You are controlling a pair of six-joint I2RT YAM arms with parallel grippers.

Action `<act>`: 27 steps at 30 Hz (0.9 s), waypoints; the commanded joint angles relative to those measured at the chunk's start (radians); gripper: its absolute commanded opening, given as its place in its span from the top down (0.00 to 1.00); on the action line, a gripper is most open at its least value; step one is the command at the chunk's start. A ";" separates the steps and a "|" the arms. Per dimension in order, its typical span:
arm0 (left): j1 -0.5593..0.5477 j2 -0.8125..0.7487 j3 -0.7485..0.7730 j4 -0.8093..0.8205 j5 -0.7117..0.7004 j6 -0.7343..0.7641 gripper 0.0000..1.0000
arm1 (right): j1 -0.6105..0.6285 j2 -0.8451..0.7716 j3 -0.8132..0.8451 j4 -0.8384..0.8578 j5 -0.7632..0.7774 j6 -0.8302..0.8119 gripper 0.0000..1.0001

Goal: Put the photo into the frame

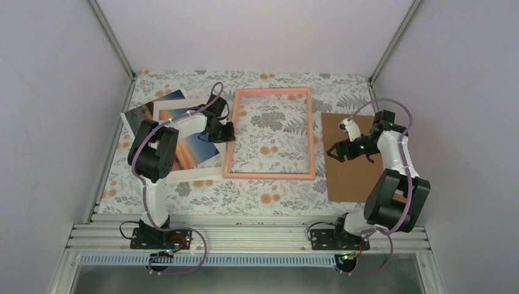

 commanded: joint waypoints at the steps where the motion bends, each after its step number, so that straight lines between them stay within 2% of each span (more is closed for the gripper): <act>1: -0.015 -0.009 0.011 0.007 -0.040 -0.062 0.97 | 0.004 0.010 -0.029 0.116 0.019 0.095 0.17; 5: -0.021 -0.008 -0.005 -0.006 -0.062 -0.076 0.85 | 0.031 0.027 -0.056 0.146 0.002 0.125 0.17; 8: -0.021 -0.021 -0.038 -0.005 -0.057 -0.084 0.70 | 0.062 0.033 -0.070 0.176 0.011 0.142 0.18; 10: -0.021 -0.028 -0.049 -0.001 -0.049 -0.077 0.64 | 0.073 0.039 -0.073 0.186 0.010 0.150 0.18; 15: -0.025 -0.053 -0.073 -0.001 -0.060 -0.026 0.58 | 0.088 0.055 -0.089 0.204 -0.001 0.156 0.18; 21: -0.036 -0.084 -0.108 -0.049 -0.129 0.071 0.58 | 0.123 0.041 -0.090 0.198 -0.048 0.155 0.18; 27: -0.036 -0.118 -0.154 -0.064 -0.165 0.140 0.58 | 0.219 0.023 -0.125 0.243 -0.079 0.189 0.18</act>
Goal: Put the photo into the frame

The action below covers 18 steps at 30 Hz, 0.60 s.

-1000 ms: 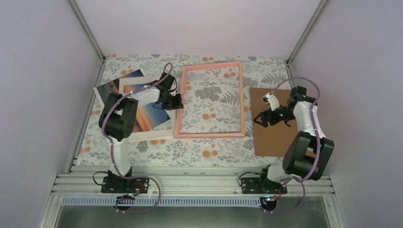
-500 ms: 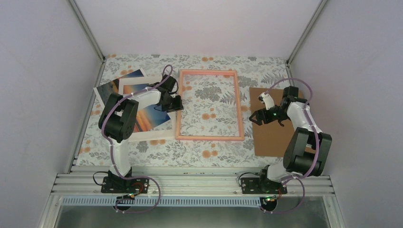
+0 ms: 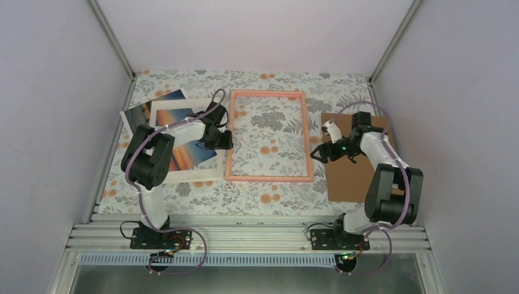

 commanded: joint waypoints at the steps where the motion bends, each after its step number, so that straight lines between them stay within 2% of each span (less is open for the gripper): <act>1: -0.002 -0.035 -0.025 -0.067 -0.060 0.089 0.58 | 0.074 -0.023 -0.032 0.047 -0.065 0.043 0.18; 4: 0.003 -0.058 0.036 -0.076 -0.016 0.178 0.54 | 0.143 -0.032 -0.026 0.067 -0.083 0.069 0.18; 6: 0.020 -0.086 0.085 -0.082 0.057 0.231 0.47 | 0.183 -0.042 -0.018 0.094 -0.109 0.096 0.17; 8: 0.053 -0.145 0.102 -0.082 0.129 0.285 0.37 | 0.236 -0.047 -0.006 0.143 -0.128 0.139 0.17; 10: 0.089 -0.211 0.096 -0.088 0.164 0.334 0.22 | 0.298 -0.041 0.012 0.191 -0.140 0.180 0.17; 14: 0.229 -0.339 0.048 -0.136 0.309 0.454 0.01 | 0.435 0.002 0.064 0.294 -0.141 0.276 0.18; 18: 0.391 -0.429 0.033 -0.248 0.404 0.600 0.00 | 0.585 0.085 0.142 0.384 -0.098 0.373 0.20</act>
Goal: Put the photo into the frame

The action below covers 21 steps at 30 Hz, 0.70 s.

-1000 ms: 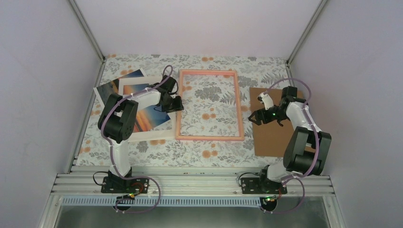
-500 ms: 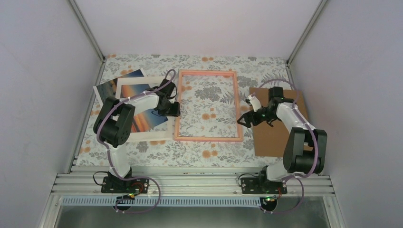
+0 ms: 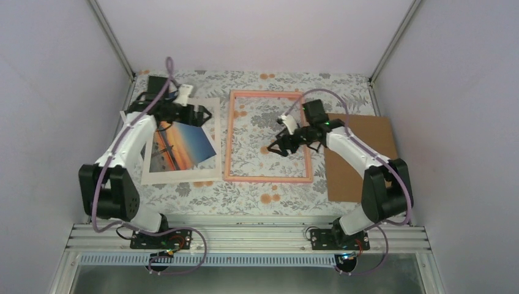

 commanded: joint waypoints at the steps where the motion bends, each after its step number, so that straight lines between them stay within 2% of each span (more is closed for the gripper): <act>1: 0.169 -0.078 -0.023 -0.161 0.168 0.215 0.00 | 0.158 0.096 0.102 0.165 0.009 0.151 0.20; 8: 0.530 -0.068 -0.012 -0.352 0.234 0.441 0.05 | 0.384 0.313 0.303 0.229 0.058 0.237 0.21; 12: 0.706 -0.011 -0.022 -0.396 0.207 0.556 0.08 | 0.466 0.434 0.425 0.223 0.072 0.241 0.22; 16: 0.839 0.063 -0.038 -0.434 0.211 0.639 0.14 | 0.529 0.549 0.521 0.220 0.104 0.246 0.25; 21: 0.921 0.098 -0.099 -0.443 0.167 0.734 0.16 | 0.593 0.669 0.607 0.206 0.161 0.259 0.31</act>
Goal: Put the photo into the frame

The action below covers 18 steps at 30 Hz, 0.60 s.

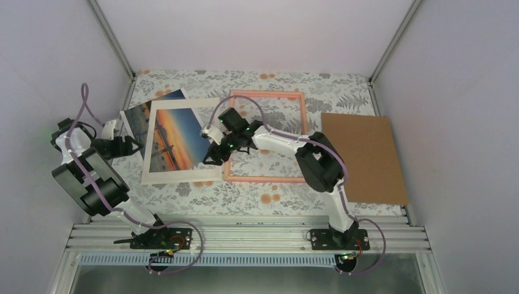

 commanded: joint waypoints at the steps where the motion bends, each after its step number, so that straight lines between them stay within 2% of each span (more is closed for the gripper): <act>1: 0.048 0.013 -0.056 -0.048 -0.022 0.147 0.16 | 0.048 0.089 0.058 0.002 0.072 0.026 0.32; 5: 0.092 0.030 -0.105 -0.036 -0.040 0.181 0.18 | 0.061 0.141 0.059 0.003 0.098 0.036 0.36; 18: 0.094 0.158 -0.187 0.054 -0.060 0.185 0.25 | 0.085 0.276 0.052 0.015 0.125 0.062 0.39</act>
